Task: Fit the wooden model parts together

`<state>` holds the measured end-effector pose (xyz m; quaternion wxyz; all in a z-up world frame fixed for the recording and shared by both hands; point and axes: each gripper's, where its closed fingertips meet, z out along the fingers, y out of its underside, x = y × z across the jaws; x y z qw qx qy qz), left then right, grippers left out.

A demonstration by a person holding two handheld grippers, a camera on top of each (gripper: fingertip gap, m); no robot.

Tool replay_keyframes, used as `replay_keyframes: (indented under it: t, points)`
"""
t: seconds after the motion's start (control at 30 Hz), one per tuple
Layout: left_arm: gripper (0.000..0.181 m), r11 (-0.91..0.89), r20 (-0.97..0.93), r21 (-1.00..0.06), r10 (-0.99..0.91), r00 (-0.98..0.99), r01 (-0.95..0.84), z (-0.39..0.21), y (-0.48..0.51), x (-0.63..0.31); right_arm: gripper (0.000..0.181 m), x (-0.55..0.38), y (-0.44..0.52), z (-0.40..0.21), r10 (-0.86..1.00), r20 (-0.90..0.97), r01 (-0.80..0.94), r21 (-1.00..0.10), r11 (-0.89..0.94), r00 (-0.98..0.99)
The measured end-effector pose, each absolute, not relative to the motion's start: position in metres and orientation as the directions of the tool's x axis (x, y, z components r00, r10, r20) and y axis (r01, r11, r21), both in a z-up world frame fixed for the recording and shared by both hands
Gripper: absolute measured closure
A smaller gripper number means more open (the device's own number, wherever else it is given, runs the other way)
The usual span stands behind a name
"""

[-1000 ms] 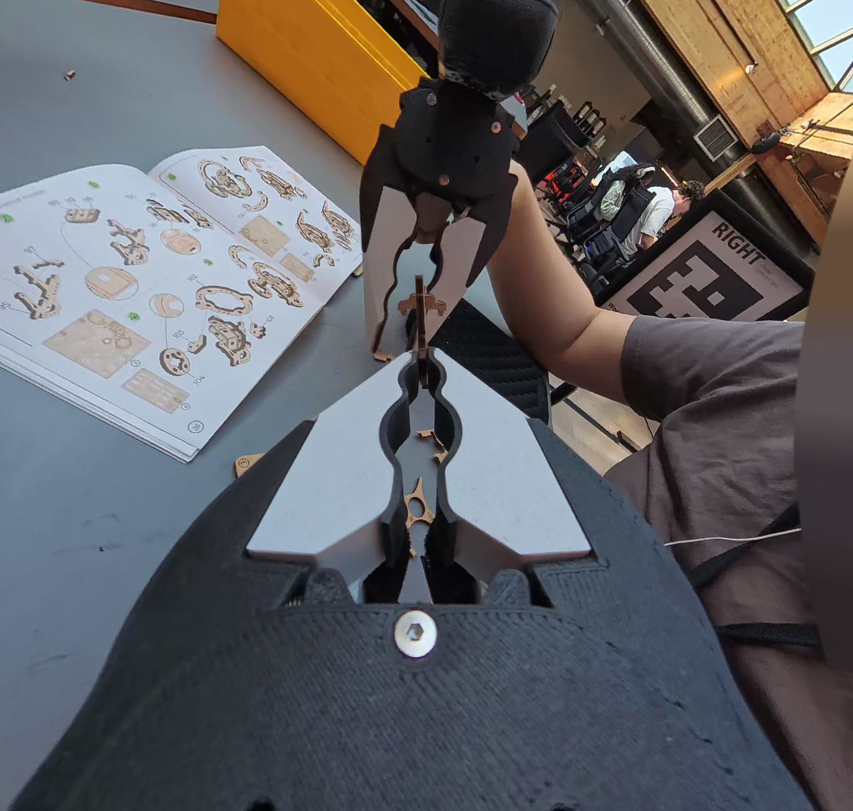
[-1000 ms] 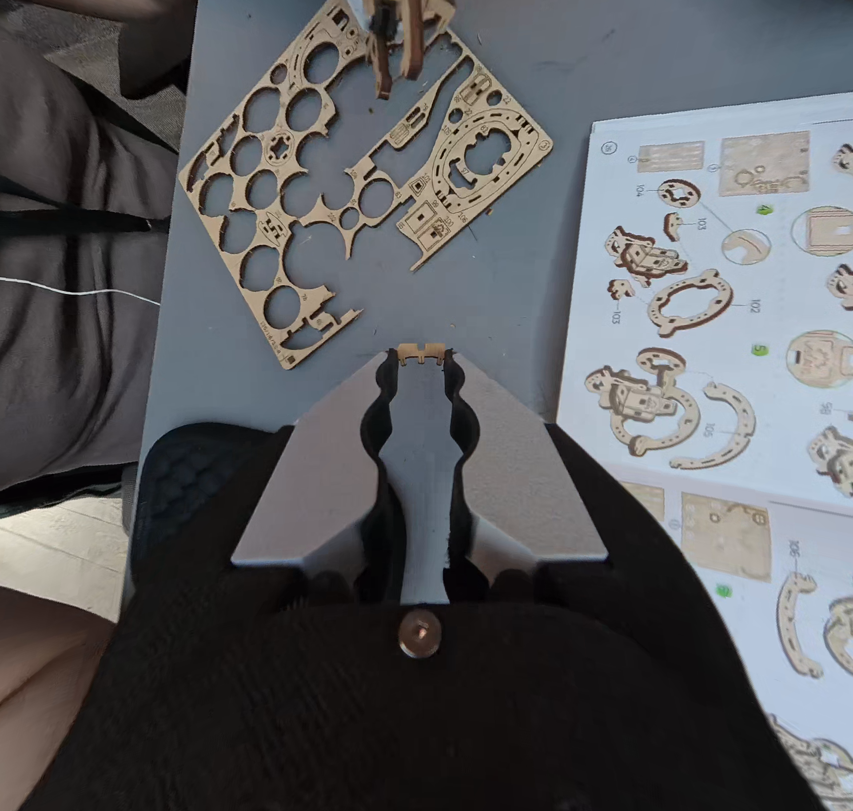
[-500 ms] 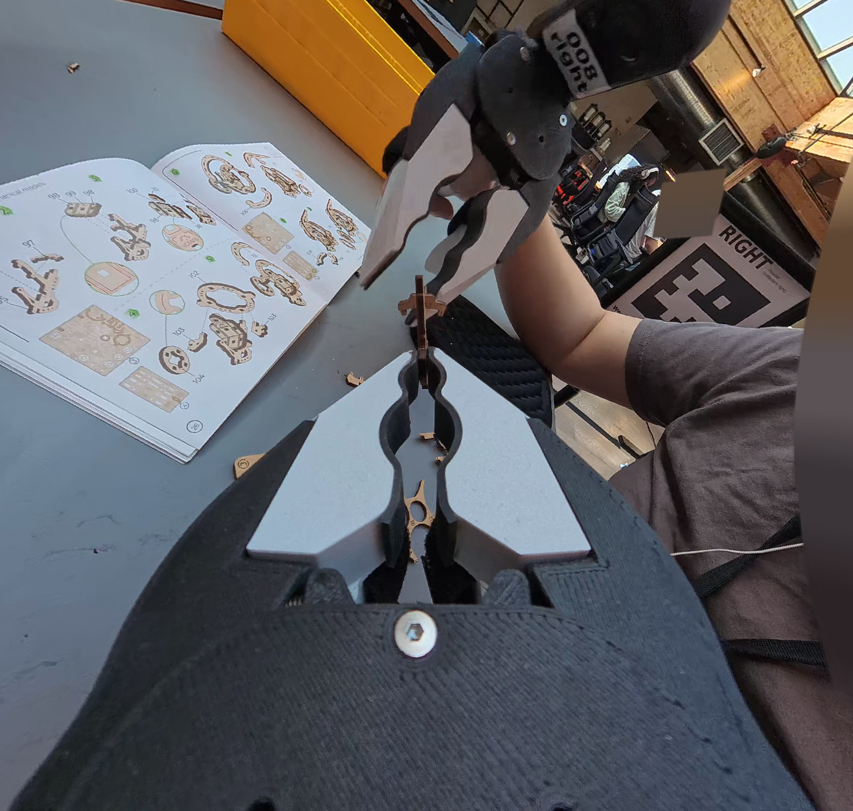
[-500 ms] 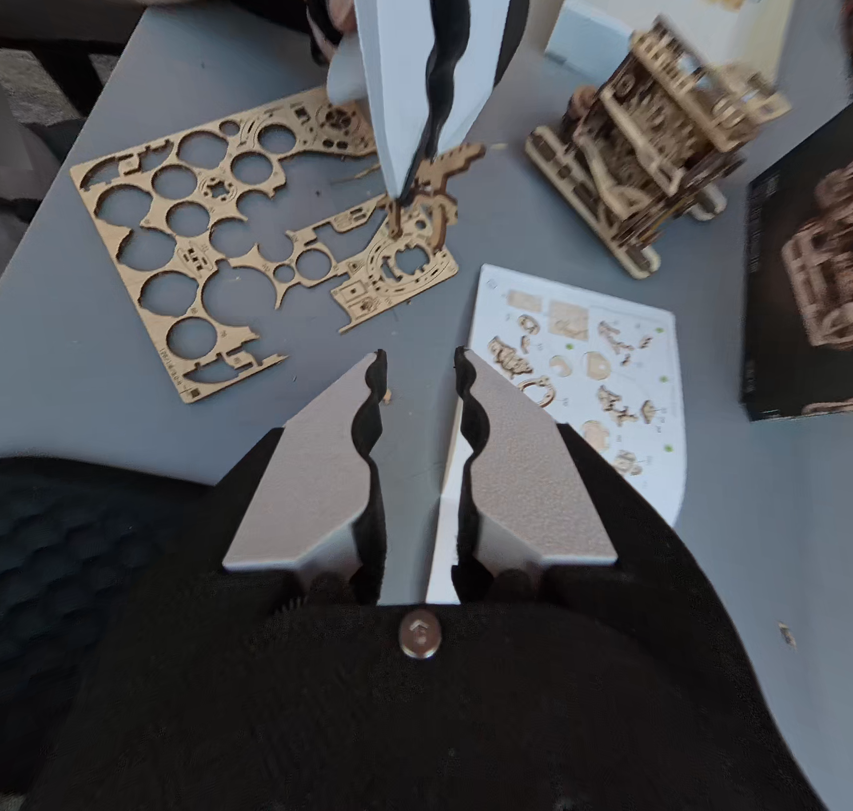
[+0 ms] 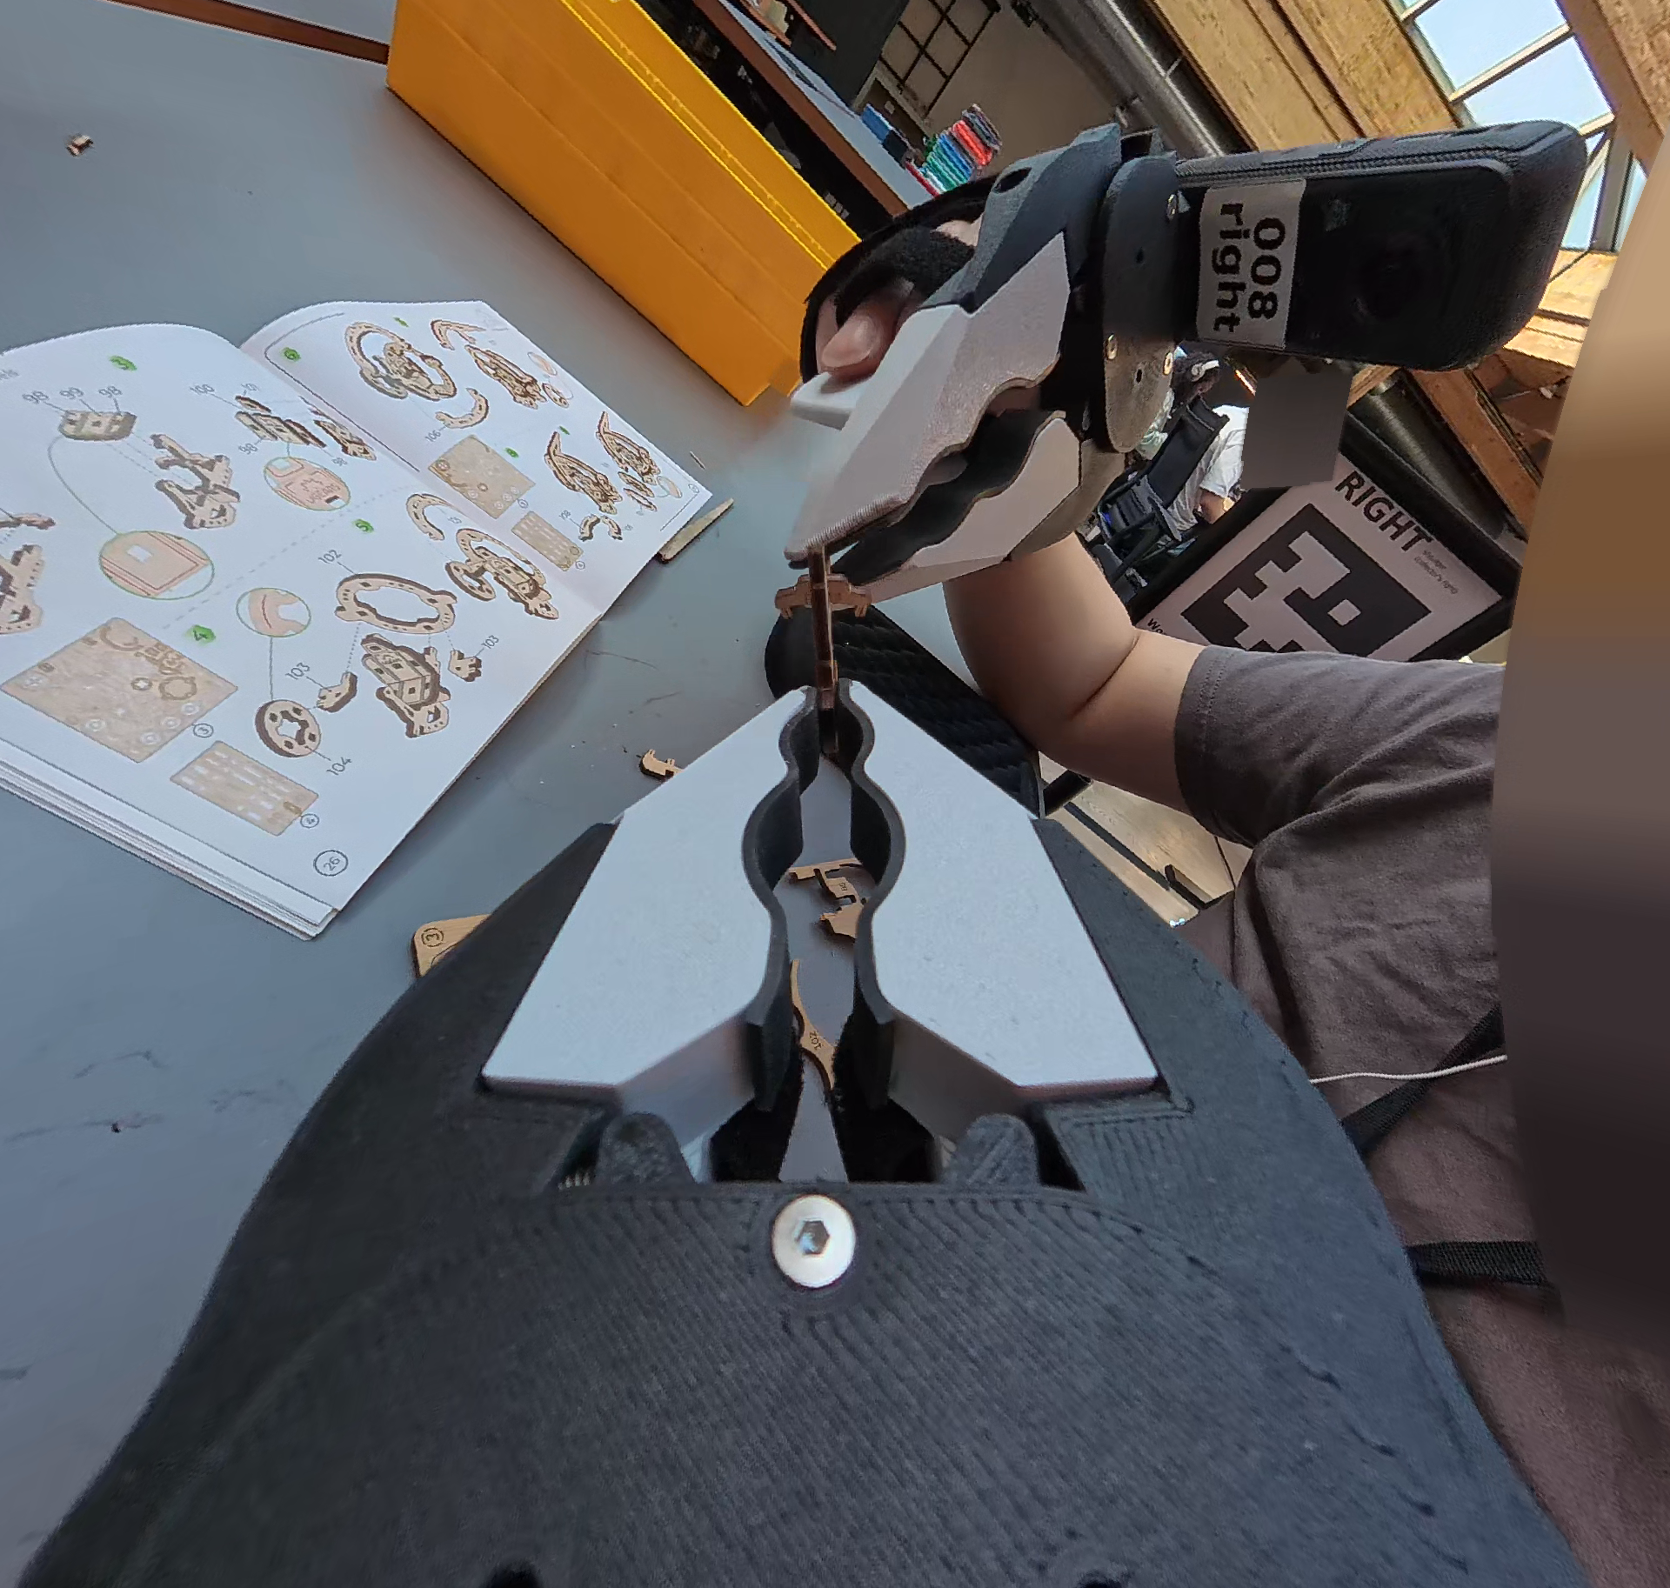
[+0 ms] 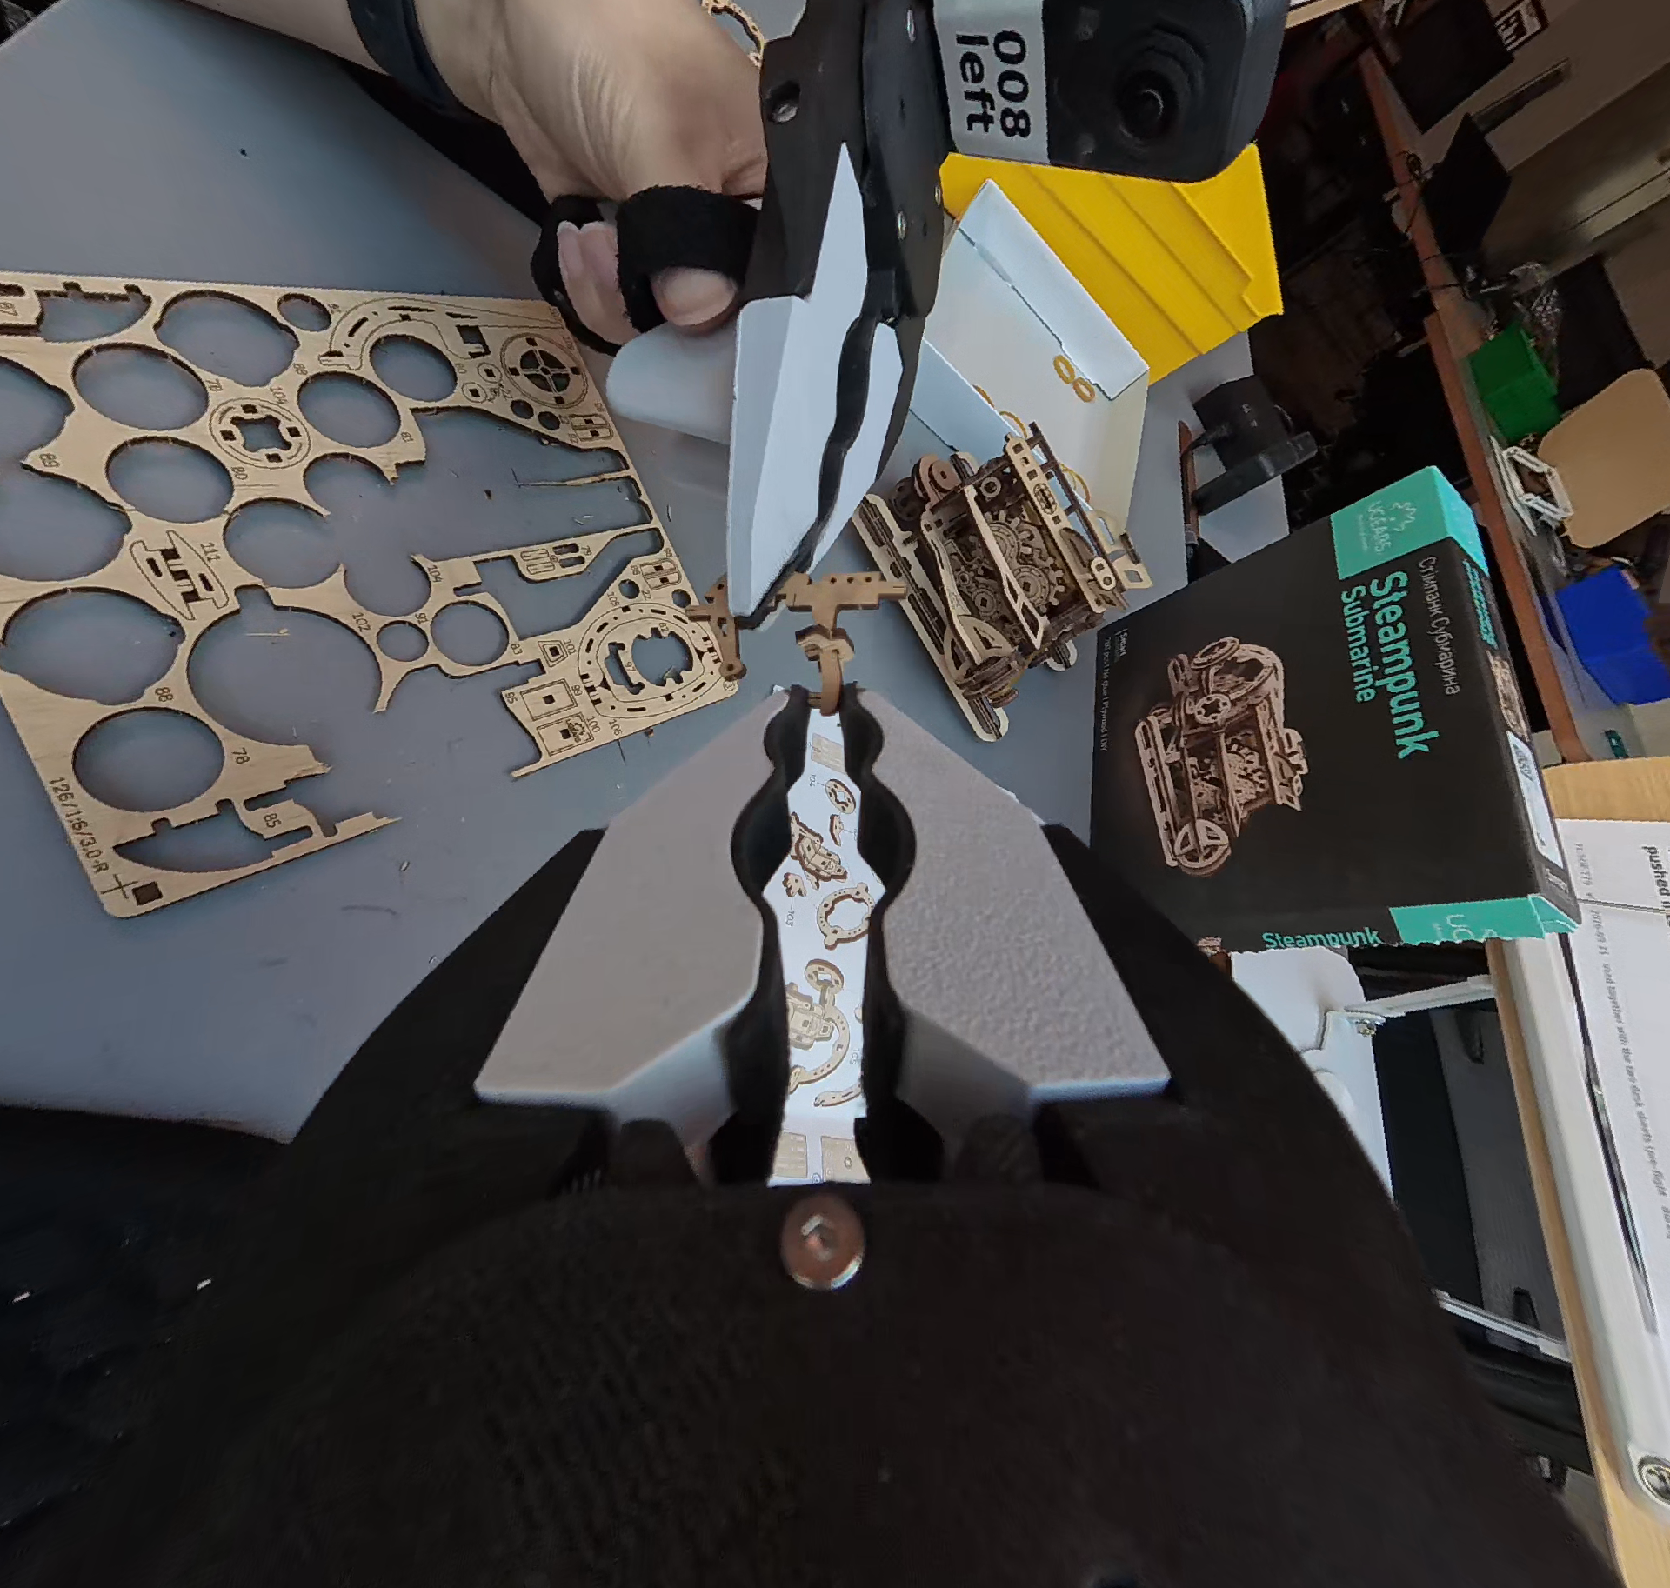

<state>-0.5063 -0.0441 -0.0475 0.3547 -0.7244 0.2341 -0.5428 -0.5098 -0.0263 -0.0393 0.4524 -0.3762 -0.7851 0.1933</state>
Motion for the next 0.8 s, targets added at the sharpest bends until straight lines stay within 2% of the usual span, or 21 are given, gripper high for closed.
replay_keyframes:
  t: [0.2, 0.43, 0.7, 0.8]
  points:
    - [0.181, -0.646, 0.641, -0.759, -0.72, 0.264, 0.083, -0.04, -0.044, -0.508, 0.176, -0.511, -0.026, -0.033, 0.777, 0.56, 0.409, -0.661, 0.628, -0.288]
    - [0.171, -0.642, 0.663, -0.748, -0.711, 0.234, 0.169, -0.028, -0.039, -0.514, 0.176, -0.511, -0.015, -0.022, 0.806, 0.554, 0.41, -0.699, 0.586, -0.208]
    - [0.181, -0.622, 0.646, -0.763, -0.722, 0.248, 0.176, -0.026, -0.038, -0.516, 0.176, -0.513, -0.018, -0.021, 0.818, 0.535, 0.396, -0.719, 0.571, -0.209]
    - [0.181, -0.563, 0.581, -0.812, -0.752, 0.312, 0.156, -0.025, -0.036, -0.52, 0.175, -0.513, -0.018, -0.019, 0.825, 0.525, 0.371, -0.738, 0.563, -0.208]
